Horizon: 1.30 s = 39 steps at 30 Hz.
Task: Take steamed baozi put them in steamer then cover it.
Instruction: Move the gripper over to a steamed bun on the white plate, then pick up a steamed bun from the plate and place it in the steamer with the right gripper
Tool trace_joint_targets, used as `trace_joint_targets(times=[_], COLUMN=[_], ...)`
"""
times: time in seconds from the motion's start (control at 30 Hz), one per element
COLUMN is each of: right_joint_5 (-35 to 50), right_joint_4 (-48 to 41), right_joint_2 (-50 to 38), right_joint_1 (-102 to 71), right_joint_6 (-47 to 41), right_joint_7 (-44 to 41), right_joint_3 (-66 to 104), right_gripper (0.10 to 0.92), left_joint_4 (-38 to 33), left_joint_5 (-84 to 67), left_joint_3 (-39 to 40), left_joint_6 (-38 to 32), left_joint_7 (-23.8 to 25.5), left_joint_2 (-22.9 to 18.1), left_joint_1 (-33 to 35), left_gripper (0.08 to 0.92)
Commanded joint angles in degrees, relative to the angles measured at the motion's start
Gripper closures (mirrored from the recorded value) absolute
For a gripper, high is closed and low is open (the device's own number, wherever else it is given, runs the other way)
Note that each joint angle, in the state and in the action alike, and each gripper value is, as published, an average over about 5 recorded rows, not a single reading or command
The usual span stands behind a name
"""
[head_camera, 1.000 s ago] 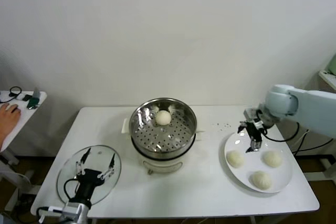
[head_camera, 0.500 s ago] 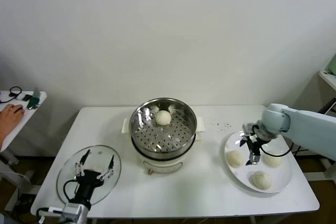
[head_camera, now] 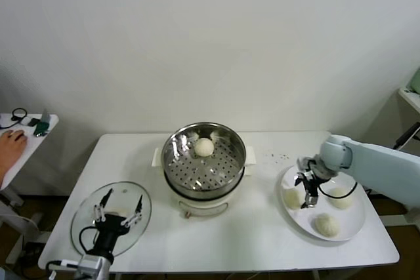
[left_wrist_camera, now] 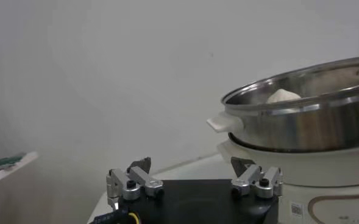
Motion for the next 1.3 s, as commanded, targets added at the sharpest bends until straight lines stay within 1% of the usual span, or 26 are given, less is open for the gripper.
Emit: trace_joint_targets(times=[0.03, 0.17, 0.43, 0.53, 0.73, 0.87, 1.0, 1.17, 1.3], right_joint_5=[0.54, 1.35, 1.82, 1.81, 3.75, 7.82, 13.71, 22.58, 29.92], right_joint_4=[-3.65, -3.63, -3.07, -2.75, -0.92, 1.06, 2.88, 3.94, 3.95], right_joint_2=[3.01, 3.2, 2.46, 1.9, -0.17, -1.51, -1.25, 3.41, 8.42], right_joint_1=[-1.97, -1.6, -1.05, -0.83, 2.55, 10.64, 23.54, 39.69, 46.02], right_joint_6=[0.37, 0.59, 0.82, 0.84, 0.92, 1.25, 1.99, 3.71, 3.49], right_joint_7=[-0.92, -1.82, -2.86, -2.91, -2.42, -2.33, -3.01, -4.07, -4.22], right_joint_3=[1.86, 1.45, 0.74, 0.6, -1.1, -6.43, -15.42, -27.78, -29.5], right_gripper=[0.203, 0.211, 0.304, 0.327, 0.346, 0.347, 0.347, 0.347, 0.347], left_joint_4=[-0.25, -0.39, -0.33, -0.35, -0.53, -1.18, -1.71, -1.96, -2.12], left_joint_5=[0.56, 1.13, 1.21, 1.19, 1.08, 1.1, 1.18, 1.25, 1.29], left_joint_3=[0.01, -0.03, -0.09, -0.09, -0.04, 0.12, 0.28, 0.81, 1.48], left_joint_6=[0.12, 0.14, 0.14, 0.12, 0.13, 0.4, 0.58, 0.56, 0.44], left_joint_7=[-0.01, -0.04, -0.08, -0.09, -0.06, 0.08, 0.11, 0.07, -0.25], left_joint_2=[-0.54, -0.84, -0.93, -0.93, -0.92, -0.69, -0.63, -0.76, -0.89], left_joint_1=[0.05, 0.05, 0.02, 0.07, 0.23, 0.6, 0.72, 0.9, 0.97], left_gripper=[0.177, 0.177, 0.177, 0.177, 0.177, 0.177, 0.177, 0.177, 0.177])
